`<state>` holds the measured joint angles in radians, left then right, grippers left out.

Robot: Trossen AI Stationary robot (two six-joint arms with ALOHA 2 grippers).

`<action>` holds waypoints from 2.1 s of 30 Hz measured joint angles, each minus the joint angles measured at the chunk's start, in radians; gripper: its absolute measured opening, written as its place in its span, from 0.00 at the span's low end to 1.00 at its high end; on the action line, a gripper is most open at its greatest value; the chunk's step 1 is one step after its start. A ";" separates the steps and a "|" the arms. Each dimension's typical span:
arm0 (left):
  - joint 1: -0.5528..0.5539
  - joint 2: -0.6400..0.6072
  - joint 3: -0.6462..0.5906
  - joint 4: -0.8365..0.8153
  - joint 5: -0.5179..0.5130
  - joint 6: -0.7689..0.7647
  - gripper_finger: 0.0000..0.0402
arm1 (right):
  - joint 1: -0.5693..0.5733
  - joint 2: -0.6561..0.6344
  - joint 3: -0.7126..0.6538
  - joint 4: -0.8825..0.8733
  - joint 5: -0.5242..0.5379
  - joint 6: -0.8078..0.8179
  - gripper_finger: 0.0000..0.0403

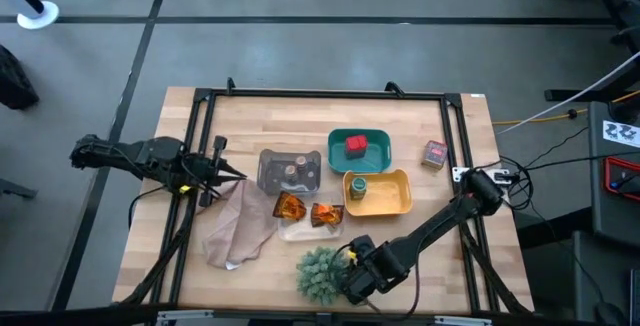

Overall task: Sort spices by type
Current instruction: Put the green seasoning bottle into the yellow bin

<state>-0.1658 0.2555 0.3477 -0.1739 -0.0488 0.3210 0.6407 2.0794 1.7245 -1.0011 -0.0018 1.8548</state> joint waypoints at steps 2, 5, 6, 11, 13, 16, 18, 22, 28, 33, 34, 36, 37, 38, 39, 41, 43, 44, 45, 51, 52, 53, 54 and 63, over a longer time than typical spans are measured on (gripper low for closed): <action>0.000 0.001 0.000 -0.003 0.000 0.001 0.00 | 0.000 0.016 0.000 0.005 0.008 -0.002 0.46; 0.000 0.001 0.000 -0.003 0.000 0.000 0.00 | 0.000 0.033 0.000 0.005 0.025 -0.004 0.46; 0.000 0.001 0.000 -0.003 0.000 0.000 0.00 | 0.000 0.039 0.000 0.002 0.035 -0.006 0.46; 0.000 0.001 0.000 -0.003 0.000 0.002 0.00 | -0.001 0.047 0.000 0.006 0.074 -0.051 0.46; 0.000 0.001 0.000 -0.003 0.000 0.002 0.00 | -0.008 0.046 0.000 0.005 0.073 -0.056 0.46; 0.000 0.001 0.000 -0.003 0.000 0.003 0.00 | -0.014 0.046 0.000 0.005 0.074 -0.057 0.46; 0.000 0.001 0.000 -0.004 0.000 0.003 0.00 | -0.014 0.046 0.000 0.004 0.086 -0.061 0.46; 0.000 0.001 0.000 -0.004 0.000 0.024 0.00 | -0.015 0.046 0.000 0.005 0.114 -0.064 0.46; 0.000 0.001 0.000 -0.005 0.000 0.030 0.00 | -0.017 0.046 0.000 0.016 0.089 -0.062 0.46; 0.000 0.001 0.000 -0.025 0.000 0.030 0.00 | -0.028 0.046 0.000 0.016 0.074 -0.061 0.46; 0.000 0.001 0.000 -0.029 0.000 0.030 0.00 | -0.034 0.046 0.000 0.016 0.070 -0.062 0.46; 0.000 0.001 0.000 -0.029 0.000 0.030 0.00 | -0.041 0.046 0.000 0.015 0.062 -0.061 0.46; 0.000 0.001 0.000 -0.028 0.000 0.030 0.00 | -0.047 0.046 0.000 0.015 0.061 -0.062 0.46; 0.001 0.001 0.000 -0.027 0.000 0.030 0.00 | -0.051 0.046 0.000 0.016 0.059 -0.061 0.46; 0.001 0.001 0.000 -0.028 0.000 0.030 0.00 | -0.054 0.046 0.000 0.018 0.050 -0.062 0.46; 0.001 0.001 0.000 -0.028 0.000 0.030 0.00 | -0.061 0.046 0.000 0.026 0.032 -0.061 0.46; 0.001 0.001 0.000 -0.029 0.000 0.030 0.00 | -0.059 0.048 0.000 0.039 0.018 -0.061 0.46; 0.001 0.001 0.000 -0.029 0.000 0.030 0.00 | -0.059 0.051 0.000 0.049 0.014 -0.061 0.46; 0.001 0.001 0.000 -0.029 0.000 0.030 0.00 | -0.059 0.055 0.000 0.058 0.011 -0.061 0.46; 0.001 0.001 0.000 -0.031 0.000 0.030 0.00 | -0.059 0.091 0.004 0.096 -0.002 -0.064 0.46; 0.001 0.001 0.000 -0.031 0.000 0.030 0.00 | -0.059 0.092 0.004 0.096 -0.012 -0.070 0.46; 0.001 0.001 0.000 -0.031 0.000 0.030 0.00 | -0.059 0.092 0.004 0.095 -0.020 -0.081 0.46; 0.001 0.001 0.000 -0.030 0.000 0.030 0.00 | -0.059 0.092 0.004 0.095 -0.024 -0.086 0.46; 0.001 0.001 0.000 -0.029 0.000 0.030 0.00 | -0.065 0.093 0.003 0.090 -0.061 -0.130 0.46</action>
<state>-0.1646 0.2569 0.3481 -0.2031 -0.0486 0.3511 0.5761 2.1727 1.7279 -0.9108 -0.0628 1.7245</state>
